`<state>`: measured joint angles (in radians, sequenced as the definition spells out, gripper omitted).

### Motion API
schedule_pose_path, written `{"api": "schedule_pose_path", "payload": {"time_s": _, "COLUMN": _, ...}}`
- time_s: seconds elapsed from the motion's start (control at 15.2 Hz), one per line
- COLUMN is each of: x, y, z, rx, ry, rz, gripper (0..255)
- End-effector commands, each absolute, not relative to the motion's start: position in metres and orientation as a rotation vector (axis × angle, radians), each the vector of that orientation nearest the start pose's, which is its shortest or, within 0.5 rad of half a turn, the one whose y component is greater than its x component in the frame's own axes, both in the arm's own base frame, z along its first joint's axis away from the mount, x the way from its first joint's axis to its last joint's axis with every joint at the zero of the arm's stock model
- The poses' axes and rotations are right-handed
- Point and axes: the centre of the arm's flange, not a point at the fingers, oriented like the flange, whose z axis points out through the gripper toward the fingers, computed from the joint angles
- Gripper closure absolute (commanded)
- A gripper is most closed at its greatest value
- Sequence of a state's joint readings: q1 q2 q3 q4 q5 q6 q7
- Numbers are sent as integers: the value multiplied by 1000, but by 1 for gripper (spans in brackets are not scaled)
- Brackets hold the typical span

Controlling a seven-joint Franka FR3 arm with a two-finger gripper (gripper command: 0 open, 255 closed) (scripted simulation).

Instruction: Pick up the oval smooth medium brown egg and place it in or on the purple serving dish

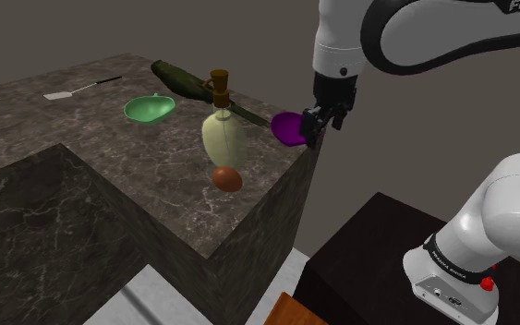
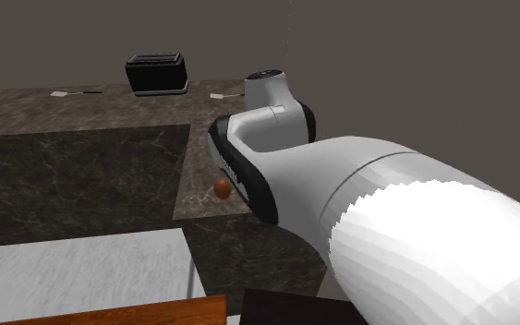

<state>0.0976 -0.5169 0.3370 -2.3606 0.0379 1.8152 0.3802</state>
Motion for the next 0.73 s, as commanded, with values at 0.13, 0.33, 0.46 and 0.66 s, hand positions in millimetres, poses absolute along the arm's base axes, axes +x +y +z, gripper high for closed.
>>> {"api": "schedule_pose_path", "payload": {"time_s": 0.13, "x": 371, "y": 229, "z": 485, "rx": -3288, "ry": 41, "rz": -60, "gripper": 0}}
{"api": "schedule_pose_path", "payload": {"time_s": 0.33, "x": 384, "y": 264, "z": 473, "rx": -3295, "ry": 68, "rz": -104, "gripper": 0}}
{"api": "schedule_pose_path", "payload": {"time_s": 0.46, "x": 393, "y": 288, "z": 466, "rx": -3300, "ry": 86, "rz": -134, "gripper": 0}}
{"api": "schedule_pose_path", "payload": {"time_s": 0.66, "x": 408, "y": 323, "z": 454, "rx": -3305, "ry": 114, "rz": -179, "gripper": 0}}
